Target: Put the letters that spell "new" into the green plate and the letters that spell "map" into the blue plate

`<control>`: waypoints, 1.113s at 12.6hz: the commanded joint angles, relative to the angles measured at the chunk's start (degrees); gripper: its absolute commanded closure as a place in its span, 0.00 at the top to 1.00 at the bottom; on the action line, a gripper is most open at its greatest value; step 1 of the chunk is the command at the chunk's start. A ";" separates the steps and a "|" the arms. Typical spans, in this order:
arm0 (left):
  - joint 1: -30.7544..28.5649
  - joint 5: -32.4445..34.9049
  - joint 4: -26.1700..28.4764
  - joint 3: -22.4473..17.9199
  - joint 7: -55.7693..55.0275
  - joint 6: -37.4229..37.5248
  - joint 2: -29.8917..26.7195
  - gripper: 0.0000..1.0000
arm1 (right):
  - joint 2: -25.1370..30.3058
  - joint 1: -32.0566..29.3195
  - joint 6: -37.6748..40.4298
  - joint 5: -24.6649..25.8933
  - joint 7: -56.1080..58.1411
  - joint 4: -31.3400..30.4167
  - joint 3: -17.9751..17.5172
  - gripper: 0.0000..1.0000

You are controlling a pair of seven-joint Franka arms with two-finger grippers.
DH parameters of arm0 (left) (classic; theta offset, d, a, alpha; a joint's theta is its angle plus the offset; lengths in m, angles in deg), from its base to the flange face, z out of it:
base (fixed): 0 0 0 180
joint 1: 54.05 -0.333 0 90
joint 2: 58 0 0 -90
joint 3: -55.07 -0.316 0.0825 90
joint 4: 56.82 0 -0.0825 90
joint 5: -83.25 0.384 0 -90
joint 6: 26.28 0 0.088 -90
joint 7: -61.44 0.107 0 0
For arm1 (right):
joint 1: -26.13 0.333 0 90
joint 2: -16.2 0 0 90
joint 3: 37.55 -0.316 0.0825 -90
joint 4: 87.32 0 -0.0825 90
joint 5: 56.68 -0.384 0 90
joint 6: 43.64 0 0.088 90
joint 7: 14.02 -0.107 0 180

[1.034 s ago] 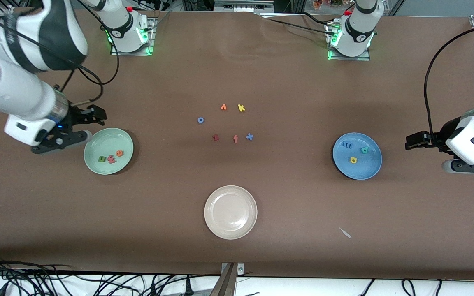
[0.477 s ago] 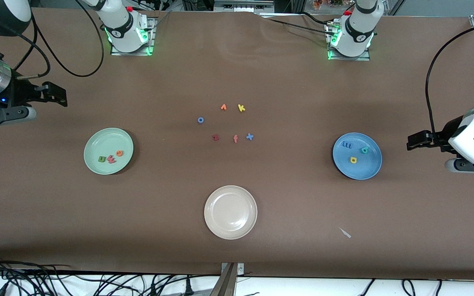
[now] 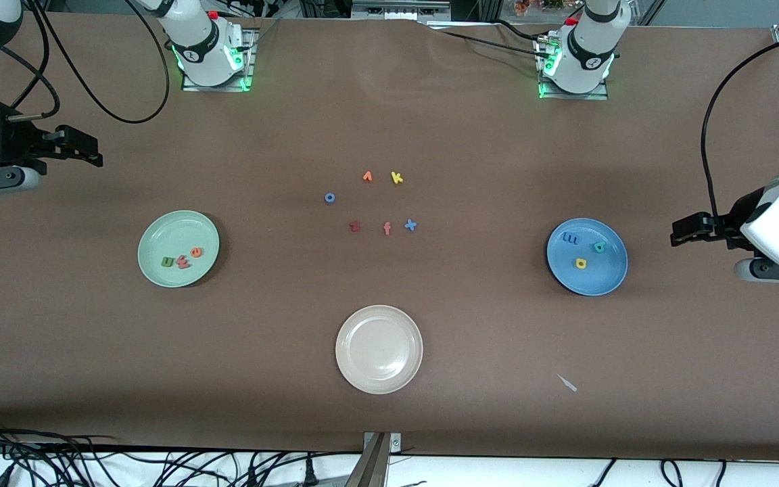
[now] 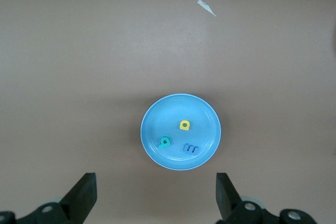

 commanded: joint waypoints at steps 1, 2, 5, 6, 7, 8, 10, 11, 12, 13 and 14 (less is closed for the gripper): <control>0.32 1.32 -0.67 0.15 0.25 0.13 -0.69 1.00 | 0.88 -0.89 0.61 -0.47 -1.25 -0.47 -1.14 1.00; 0.32 1.41 -0.67 0.15 0.16 0.05 -0.60 1.00 | 0.88 -0.80 0.70 -0.47 -1.25 -0.38 -1.23 1.00; 0.06 1.32 -0.49 0.15 0.86 0.05 -0.69 1.00 | 0.27 -0.45 0.88 0.23 -1.16 0.58 -1.23 1.00; -0.03 1.32 -0.49 0.15 0.86 0.13 -0.69 1.00 | 0.01 -0.45 0.88 0.23 -1.16 1.02 -1.14 1.00; -0.11 1.32 -0.49 0.06 0.86 0.05 -0.60 1.00 | -0.17 -0.45 0.88 0.32 -1.16 1.20 -1.14 1.00; -0.12 1.32 -0.32 0.06 0.95 0.13 -0.69 1.00 | -0.52 -0.45 0.88 0.32 -1.08 1.46 -1.05 1.00; -0.12 1.23 0.30 0.06 1.04 0.31 -0.60 1.00 | -1.05 -0.45 0.88 0.41 -0.99 1.90 -1.05 1.00; -0.12 1.15 0.21 0.06 1.04 0.57 -0.69 1.00 | -1.05 -0.36 0.88 0.58 -0.99 1.91 -1.05 1.00; -0.20 0.88 0.21 0.06 1.04 0.57 -0.69 1.00 | -1.05 -0.36 0.88 1.02 -1.07 1.91 -1.14 1.00; -0.20 0.88 0.12 0.06 1.04 0.57 -0.60 1.00 | -1.05 -0.36 0.88 1.11 -1.16 1.91 -1.14 1.00; -0.20 0.88 0.21 -0.03 1.04 0.57 -0.60 1.00 | -1.05 -0.36 0.88 1.02 -1.16 1.91 -1.23 1.00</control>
